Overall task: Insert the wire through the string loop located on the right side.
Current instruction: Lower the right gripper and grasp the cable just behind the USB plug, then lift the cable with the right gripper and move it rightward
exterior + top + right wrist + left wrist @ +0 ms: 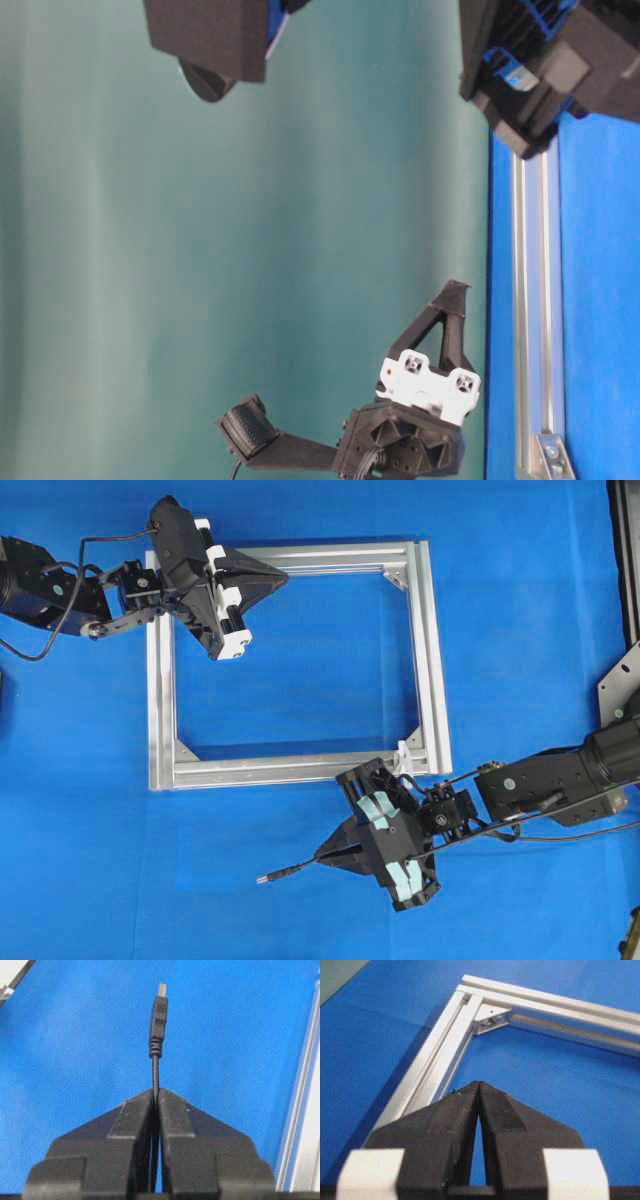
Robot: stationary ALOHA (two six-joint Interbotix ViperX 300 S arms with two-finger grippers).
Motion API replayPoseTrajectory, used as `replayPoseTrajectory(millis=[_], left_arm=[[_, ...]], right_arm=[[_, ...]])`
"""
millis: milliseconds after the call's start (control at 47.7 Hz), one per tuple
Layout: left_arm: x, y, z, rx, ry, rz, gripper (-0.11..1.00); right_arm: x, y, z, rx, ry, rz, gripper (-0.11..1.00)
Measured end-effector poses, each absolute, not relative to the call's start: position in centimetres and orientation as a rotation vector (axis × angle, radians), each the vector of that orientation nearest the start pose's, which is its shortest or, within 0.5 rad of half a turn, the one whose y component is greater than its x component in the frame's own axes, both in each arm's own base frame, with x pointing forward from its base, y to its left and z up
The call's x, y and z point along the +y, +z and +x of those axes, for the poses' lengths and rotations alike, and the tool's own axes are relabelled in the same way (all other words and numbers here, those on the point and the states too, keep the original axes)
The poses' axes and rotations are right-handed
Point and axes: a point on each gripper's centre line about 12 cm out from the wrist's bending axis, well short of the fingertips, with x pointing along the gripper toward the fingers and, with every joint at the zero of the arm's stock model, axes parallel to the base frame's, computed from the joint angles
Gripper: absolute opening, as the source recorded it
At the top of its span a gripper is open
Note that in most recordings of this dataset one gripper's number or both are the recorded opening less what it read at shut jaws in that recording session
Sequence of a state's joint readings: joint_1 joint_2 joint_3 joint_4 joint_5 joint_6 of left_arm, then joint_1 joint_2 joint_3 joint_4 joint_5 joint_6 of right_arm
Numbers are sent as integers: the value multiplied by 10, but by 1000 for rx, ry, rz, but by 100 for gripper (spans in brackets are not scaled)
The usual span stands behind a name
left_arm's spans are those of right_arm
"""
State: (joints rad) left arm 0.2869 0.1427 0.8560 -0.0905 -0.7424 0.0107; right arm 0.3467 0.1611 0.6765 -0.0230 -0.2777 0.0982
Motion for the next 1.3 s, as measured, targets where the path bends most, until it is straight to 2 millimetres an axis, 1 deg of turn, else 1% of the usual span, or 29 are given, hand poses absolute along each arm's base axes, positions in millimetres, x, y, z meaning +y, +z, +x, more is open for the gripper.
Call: replayPoseTrajectory(millis=[922,1048,1153,1237,1300], left_arm=[[114,134,361,247,353,-84,0],[114,133,361,248,353,-84,0],[114,133,361,248,353,-86,0],[114,133,361,248,353,-84,0],[114,133,361,248,353,-84,0]], right_arm=[[140,128,383,569,323,-20,-4],[137,126,374,586,319,-15,-4],[134,131,364,584,319,-9,-4],[133,133,352,587,326,-9,-4],[133,134,339,595,336,-13,-4]])
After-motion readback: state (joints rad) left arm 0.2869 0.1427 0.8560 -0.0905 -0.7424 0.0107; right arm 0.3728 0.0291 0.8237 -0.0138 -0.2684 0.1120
